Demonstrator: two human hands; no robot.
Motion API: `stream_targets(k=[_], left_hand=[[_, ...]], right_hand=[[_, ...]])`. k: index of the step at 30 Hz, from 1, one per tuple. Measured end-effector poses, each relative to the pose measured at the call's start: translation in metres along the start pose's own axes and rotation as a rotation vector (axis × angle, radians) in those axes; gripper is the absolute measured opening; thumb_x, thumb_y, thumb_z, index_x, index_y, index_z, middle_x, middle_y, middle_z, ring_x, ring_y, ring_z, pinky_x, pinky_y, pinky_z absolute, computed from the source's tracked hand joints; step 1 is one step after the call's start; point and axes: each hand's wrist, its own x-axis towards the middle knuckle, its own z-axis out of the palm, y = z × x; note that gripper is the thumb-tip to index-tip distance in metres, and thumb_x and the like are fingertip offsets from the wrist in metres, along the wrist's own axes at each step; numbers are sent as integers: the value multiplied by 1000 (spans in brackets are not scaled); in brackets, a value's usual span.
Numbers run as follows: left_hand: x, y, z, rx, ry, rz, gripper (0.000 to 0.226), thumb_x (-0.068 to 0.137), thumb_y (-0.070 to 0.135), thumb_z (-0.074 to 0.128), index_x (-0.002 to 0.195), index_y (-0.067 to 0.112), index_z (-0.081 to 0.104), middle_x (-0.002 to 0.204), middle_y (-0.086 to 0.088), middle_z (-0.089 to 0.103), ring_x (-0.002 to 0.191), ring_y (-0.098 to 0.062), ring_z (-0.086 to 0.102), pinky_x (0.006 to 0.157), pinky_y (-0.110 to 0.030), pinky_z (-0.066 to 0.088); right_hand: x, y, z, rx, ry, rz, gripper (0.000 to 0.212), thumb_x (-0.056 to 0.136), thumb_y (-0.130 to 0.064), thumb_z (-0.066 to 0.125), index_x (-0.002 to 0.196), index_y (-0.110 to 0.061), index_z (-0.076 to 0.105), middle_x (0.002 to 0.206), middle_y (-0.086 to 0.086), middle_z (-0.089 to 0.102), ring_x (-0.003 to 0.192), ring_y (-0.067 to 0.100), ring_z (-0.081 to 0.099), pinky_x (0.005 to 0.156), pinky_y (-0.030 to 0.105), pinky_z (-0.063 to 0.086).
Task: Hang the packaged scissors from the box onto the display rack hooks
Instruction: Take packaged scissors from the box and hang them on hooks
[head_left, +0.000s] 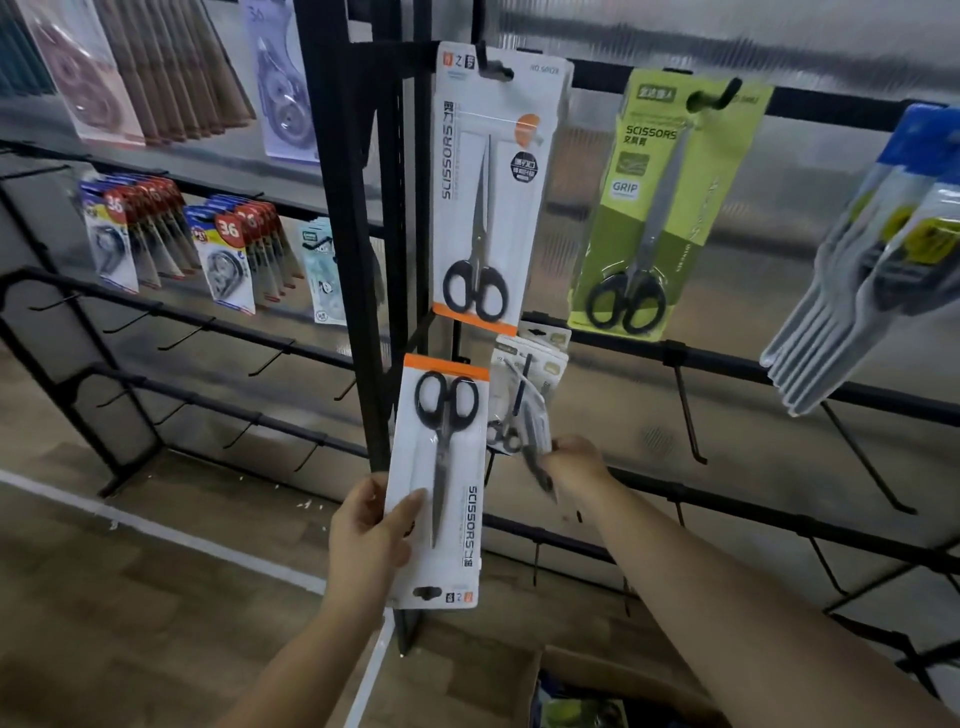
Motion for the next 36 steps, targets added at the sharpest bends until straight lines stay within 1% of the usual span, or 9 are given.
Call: stream_targets(k=[3, 5, 9, 13, 19, 22, 25, 29, 36], left_hand=[[-5, 3, 3, 12, -31, -8, 7, 86, 7, 64, 82, 12, 62, 77, 0, 69, 78, -35, 64, 69, -51, 52], [-8, 5, 5, 28, -57, -11, 6, 85, 8, 65, 86, 13, 63, 79, 1, 70, 79, -34, 66, 70, -53, 53], [-14, 9, 4, 31, -129, -30, 7, 82, 4, 66, 87, 9, 64, 72, 1, 70, 70, -28, 64, 61, -41, 50], [-20, 13, 0, 57, -156, -13, 8, 80, 3, 67, 87, 8, 66, 68, -4, 67, 58, -20, 61, 47, -29, 44], [-36, 13, -14, 15, -187, -41, 27, 61, 12, 82, 86, 9, 71, 66, -8, 62, 49, -13, 55, 40, -21, 40], [-50, 15, -10, 78, -315, -50, 34, 56, 23, 84, 87, 13, 75, 66, -9, 62, 50, -17, 50, 41, -20, 38], [-54, 26, 4, 179, -373, -7, 17, 74, 11, 78, 90, 11, 72, 63, -6, 62, 46, -11, 51, 43, -20, 40], [-46, 45, 15, 210, -348, -74, 23, 78, 17, 73, 100, 12, 68, 77, -5, 72, 66, -22, 68, 54, -29, 55], [-41, 63, 37, -433, -414, -210, 60, 49, 14, 88, 103, 4, 64, 97, -17, 72, 80, -23, 72, 72, -34, 60]], right_hand=[[-7, 15, -8, -58, 2, 39, 27, 95, -13, 49, 118, -2, 58, 103, 13, 63, 90, 24, 60, 74, 31, 50], [-12, 22, -15, 141, -5, 49, 27, 95, -10, 49, 120, -2, 56, 105, 14, 63, 98, 28, 60, 85, 36, 49], [-47, 17, -32, 586, -78, -141, 14, 96, -22, 52, 103, -13, 60, 99, 10, 68, 88, 22, 64, 81, 36, 51], [-72, 13, -51, 608, -118, -303, 26, 89, -40, 58, 107, -22, 52, 101, -3, 65, 92, 13, 64, 81, 31, 52], [-88, 20, -48, 582, -300, -248, 25, 85, -25, 68, 103, -25, 50, 100, -1, 63, 100, 21, 59, 98, 39, 45], [-94, 25, -44, 739, -343, -312, 29, 84, -9, 66, 112, -11, 60, 103, 9, 70, 94, 27, 66, 88, 40, 53], [-98, 27, -58, 873, -245, -336, 17, 82, 6, 60, 91, -8, 63, 80, 7, 68, 75, 24, 64, 68, 33, 54], [-96, 35, -78, 1101, -112, -289, 15, 85, 6, 55, 89, -8, 59, 84, 9, 65, 76, 24, 62, 65, 32, 50], [-105, 49, -81, 1637, -127, -124, 7, 90, -3, 54, 92, -6, 60, 73, 6, 73, 69, 20, 71, 54, 30, 58]])
